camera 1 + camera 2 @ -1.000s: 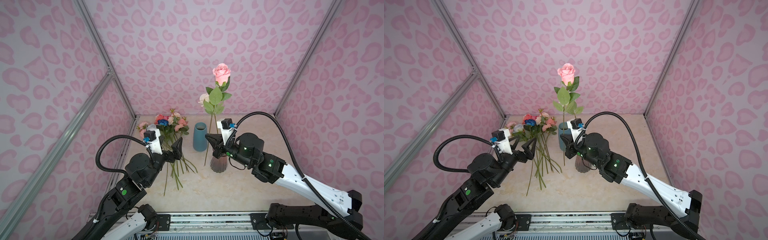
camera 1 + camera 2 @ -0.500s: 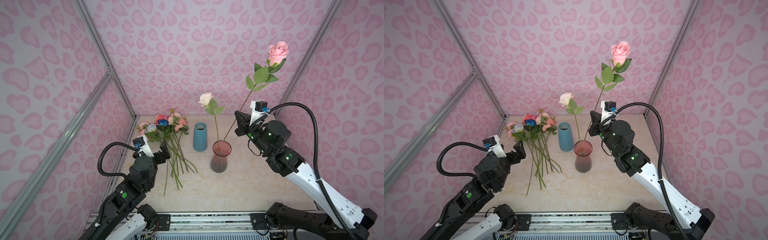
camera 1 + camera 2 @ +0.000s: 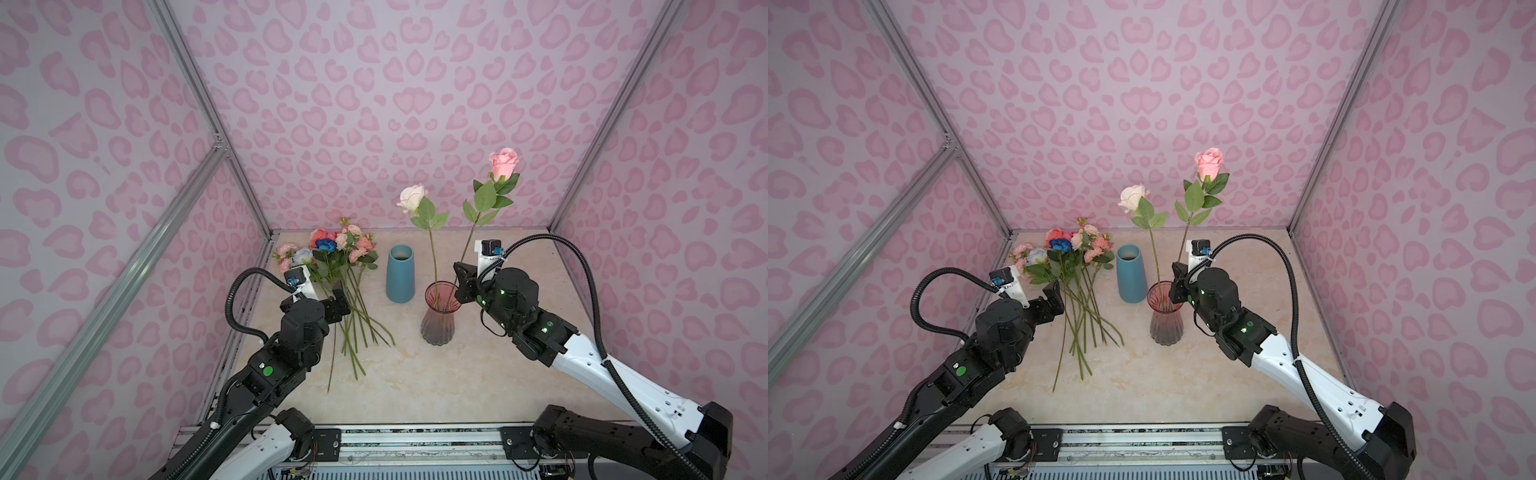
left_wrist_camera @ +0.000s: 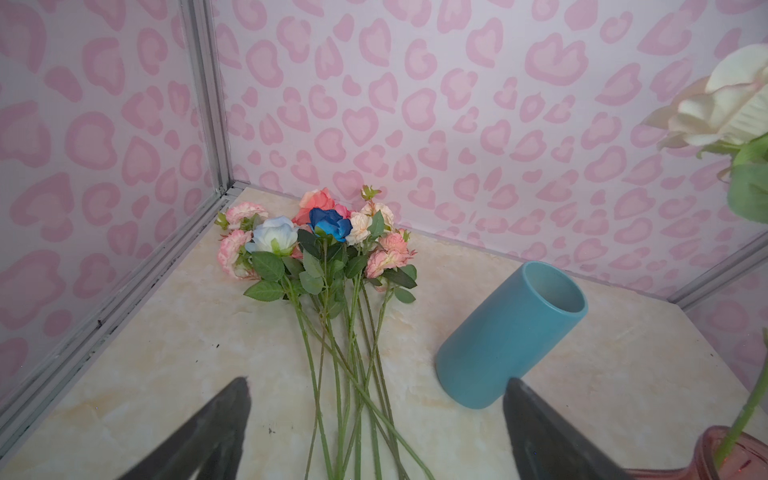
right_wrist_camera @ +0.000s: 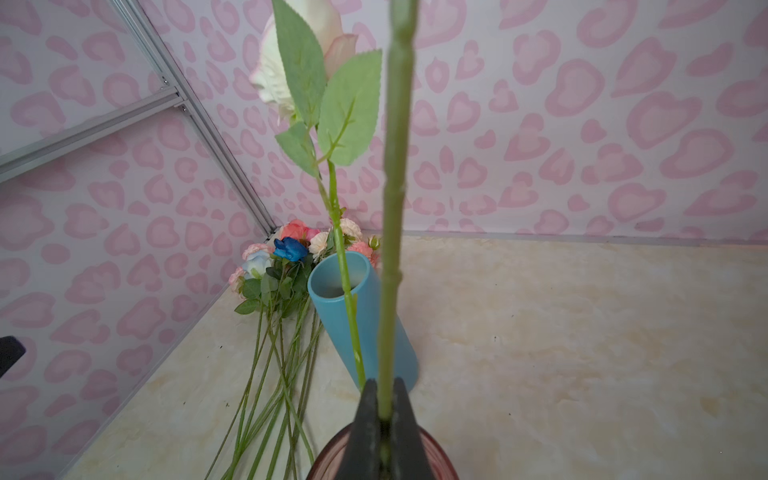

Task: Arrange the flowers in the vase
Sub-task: 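Lower the pink rose stem into the pink vase and open the right gripper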

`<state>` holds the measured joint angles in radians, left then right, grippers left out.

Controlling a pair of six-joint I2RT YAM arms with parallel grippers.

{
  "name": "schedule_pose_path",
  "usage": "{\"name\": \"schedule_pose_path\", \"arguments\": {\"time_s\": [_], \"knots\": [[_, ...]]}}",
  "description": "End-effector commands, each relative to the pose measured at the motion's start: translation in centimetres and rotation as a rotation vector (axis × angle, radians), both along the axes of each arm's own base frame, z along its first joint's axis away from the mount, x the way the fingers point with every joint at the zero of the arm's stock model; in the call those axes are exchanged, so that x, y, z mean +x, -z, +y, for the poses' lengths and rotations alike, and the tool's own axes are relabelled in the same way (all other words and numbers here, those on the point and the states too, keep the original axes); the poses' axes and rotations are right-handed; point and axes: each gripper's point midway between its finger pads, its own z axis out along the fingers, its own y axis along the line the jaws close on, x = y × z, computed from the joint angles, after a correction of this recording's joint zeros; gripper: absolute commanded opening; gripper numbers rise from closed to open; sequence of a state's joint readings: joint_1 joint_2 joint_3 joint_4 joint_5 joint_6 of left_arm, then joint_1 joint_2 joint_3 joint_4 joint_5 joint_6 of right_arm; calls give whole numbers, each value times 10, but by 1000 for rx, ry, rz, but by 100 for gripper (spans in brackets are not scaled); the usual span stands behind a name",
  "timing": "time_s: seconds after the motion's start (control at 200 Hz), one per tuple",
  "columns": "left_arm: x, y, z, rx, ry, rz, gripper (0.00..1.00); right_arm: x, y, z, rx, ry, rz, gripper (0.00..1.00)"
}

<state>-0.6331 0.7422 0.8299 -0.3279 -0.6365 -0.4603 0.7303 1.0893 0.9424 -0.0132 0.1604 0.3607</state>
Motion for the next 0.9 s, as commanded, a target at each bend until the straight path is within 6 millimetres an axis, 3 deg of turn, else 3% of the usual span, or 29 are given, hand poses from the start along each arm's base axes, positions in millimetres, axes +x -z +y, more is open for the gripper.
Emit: {"name": "schedule_pose_path", "arguments": {"time_s": [0.0,0.09,0.225,0.45,0.895], "knots": [[2,2,-3,-26,5,15,95,-7,16,3,0,37,54,8],[3,5,-3,-44,-1,15,94,-11,34,0,-30,86,104,16],[5,8,-5,-58,-4,20,94,-16,43,-3,-27,93,122,23],[12,22,-12,-57,-1,62,94,-24,40,-12,-26,103,112,27],[45,86,-30,-57,-45,240,94,-37,26,-25,-44,86,97,30]]}}
